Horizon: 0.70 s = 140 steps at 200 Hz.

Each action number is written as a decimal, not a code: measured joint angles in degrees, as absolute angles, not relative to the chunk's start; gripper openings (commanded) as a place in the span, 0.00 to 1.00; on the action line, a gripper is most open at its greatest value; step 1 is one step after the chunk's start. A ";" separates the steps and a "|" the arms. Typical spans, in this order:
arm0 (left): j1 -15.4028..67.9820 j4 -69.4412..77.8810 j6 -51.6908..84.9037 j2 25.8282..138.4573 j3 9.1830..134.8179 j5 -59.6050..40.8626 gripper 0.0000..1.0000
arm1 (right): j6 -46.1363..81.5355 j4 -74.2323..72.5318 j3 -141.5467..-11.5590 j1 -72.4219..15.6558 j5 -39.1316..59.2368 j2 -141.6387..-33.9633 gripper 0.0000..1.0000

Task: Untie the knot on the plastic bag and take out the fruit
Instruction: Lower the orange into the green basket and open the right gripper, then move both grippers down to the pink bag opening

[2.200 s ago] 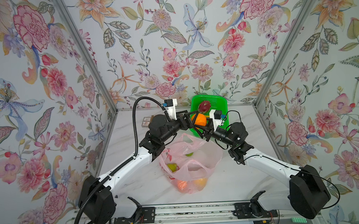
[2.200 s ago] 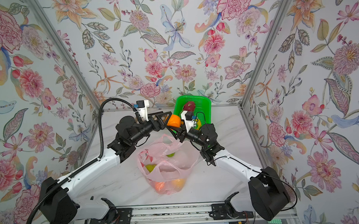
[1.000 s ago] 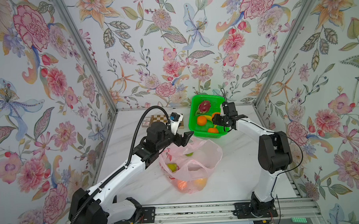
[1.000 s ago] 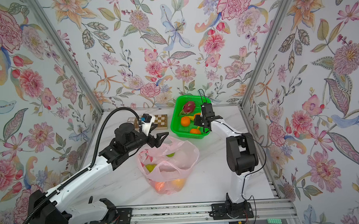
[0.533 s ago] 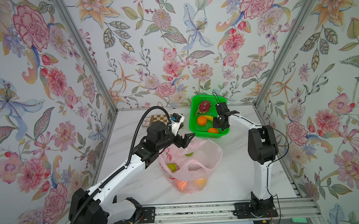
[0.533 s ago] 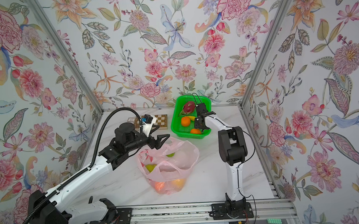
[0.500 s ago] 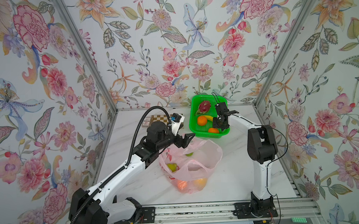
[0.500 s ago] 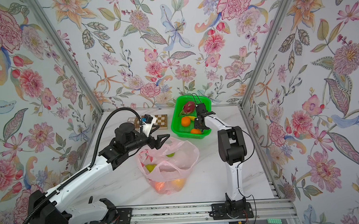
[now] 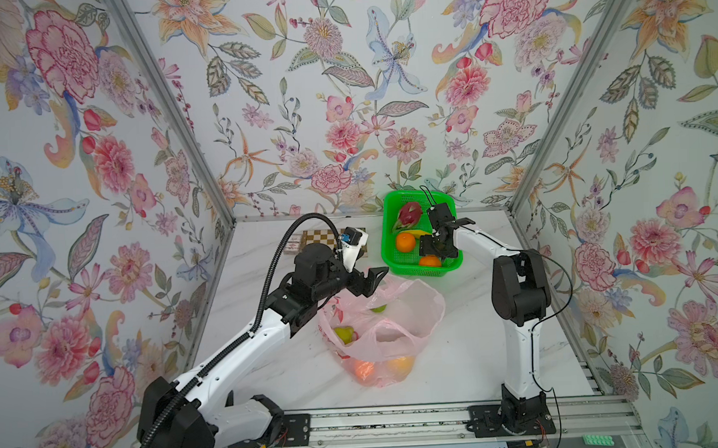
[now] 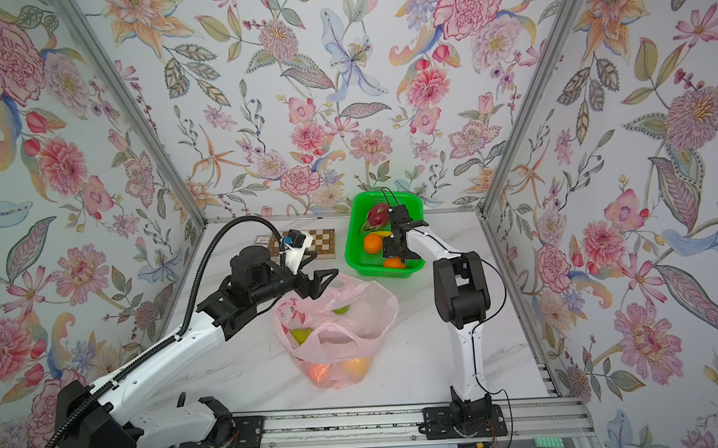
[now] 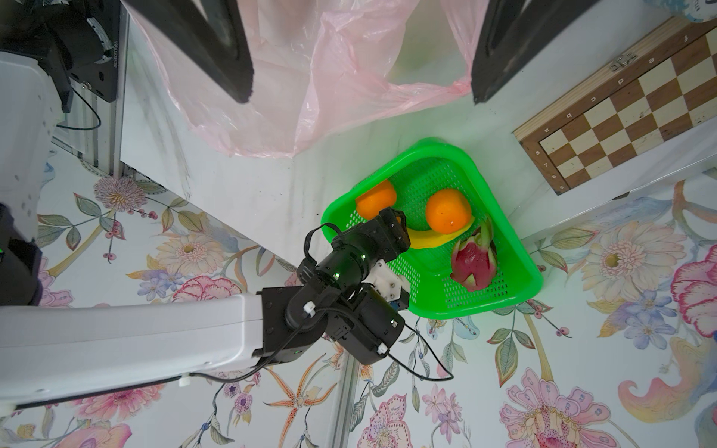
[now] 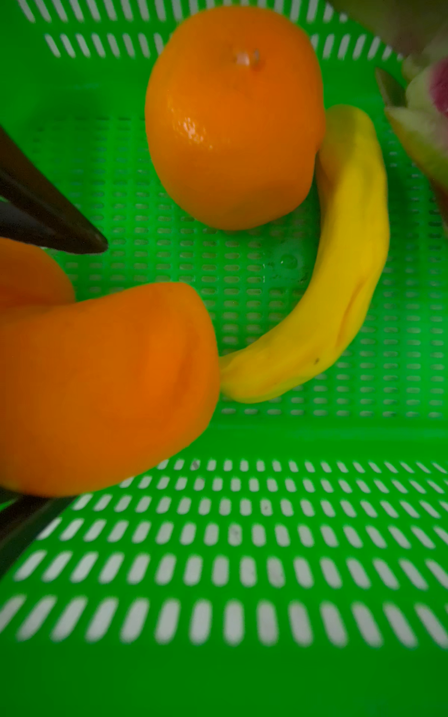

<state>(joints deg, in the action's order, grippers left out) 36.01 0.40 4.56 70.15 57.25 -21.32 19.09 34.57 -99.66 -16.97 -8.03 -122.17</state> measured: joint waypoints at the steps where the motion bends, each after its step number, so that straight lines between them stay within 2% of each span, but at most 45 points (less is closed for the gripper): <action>1: 36.01 0.40 4.56 70.13 57.25 -21.23 0.86 | 19.09 34.59 -99.66 -16.99 -8.03 -122.06 0.82; 25: 36.01 -0.47 6.98 69.23 57.23 -18.57 0.83 | 19.09 34.89 -99.63 -17.50 -8.08 -116.57 0.83; 62: 37.52 -4.14 11.03 68.42 57.14 -11.92 0.62 | 19.11 33.17 -97.01 -18.59 -6.63 -105.78 0.85; 95: 40.62 -11.18 14.96 68.34 57.17 -4.99 0.48 | 19.81 28.47 -88.12 -21.28 -2.42 -94.50 0.85; 122: 43.27 -16.56 17.85 67.55 57.17 -0.91 0.40 | 21.93 24.01 -78.39 -24.75 2.61 -85.45 0.84; 140: 45.56 -20.03 19.70 66.74 57.14 1.28 0.39 | 23.62 21.52 -71.64 -27.49 4.95 -79.99 0.83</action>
